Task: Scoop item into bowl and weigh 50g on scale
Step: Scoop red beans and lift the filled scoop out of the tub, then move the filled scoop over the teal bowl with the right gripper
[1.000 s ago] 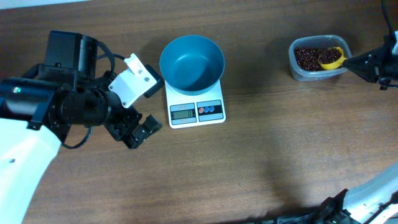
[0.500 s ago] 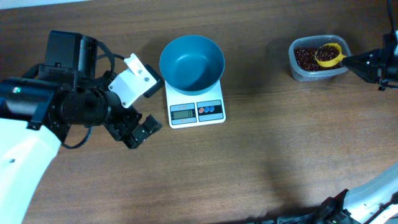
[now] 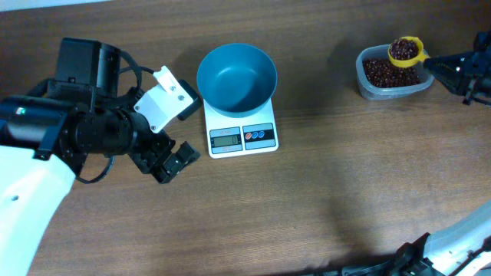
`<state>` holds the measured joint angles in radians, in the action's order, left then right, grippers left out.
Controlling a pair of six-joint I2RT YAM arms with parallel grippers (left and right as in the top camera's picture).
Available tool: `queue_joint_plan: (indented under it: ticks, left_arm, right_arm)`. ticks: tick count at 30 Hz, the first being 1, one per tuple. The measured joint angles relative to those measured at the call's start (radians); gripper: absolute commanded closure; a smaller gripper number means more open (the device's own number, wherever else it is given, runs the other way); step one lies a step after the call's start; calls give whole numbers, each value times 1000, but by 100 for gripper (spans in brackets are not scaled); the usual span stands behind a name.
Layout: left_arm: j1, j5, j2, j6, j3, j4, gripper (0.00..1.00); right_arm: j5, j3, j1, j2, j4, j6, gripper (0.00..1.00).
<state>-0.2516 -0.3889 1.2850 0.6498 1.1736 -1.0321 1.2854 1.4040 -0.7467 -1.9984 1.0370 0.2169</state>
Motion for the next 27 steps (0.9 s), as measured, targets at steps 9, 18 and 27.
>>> queue_joint_plan:
  ticks: [9,18,27]
  left_arm:
    - [0,0,0,0,0,0,1]
    - [0,0,0,0,0,0,1]
    - [0,0,0,0,0,0,1]
  right_arm:
    - [151,0,74,0,-1,21,96]
    - [218,0,411,0,-4,22,96]
    - [224,-2,612,0,-118,22,96]
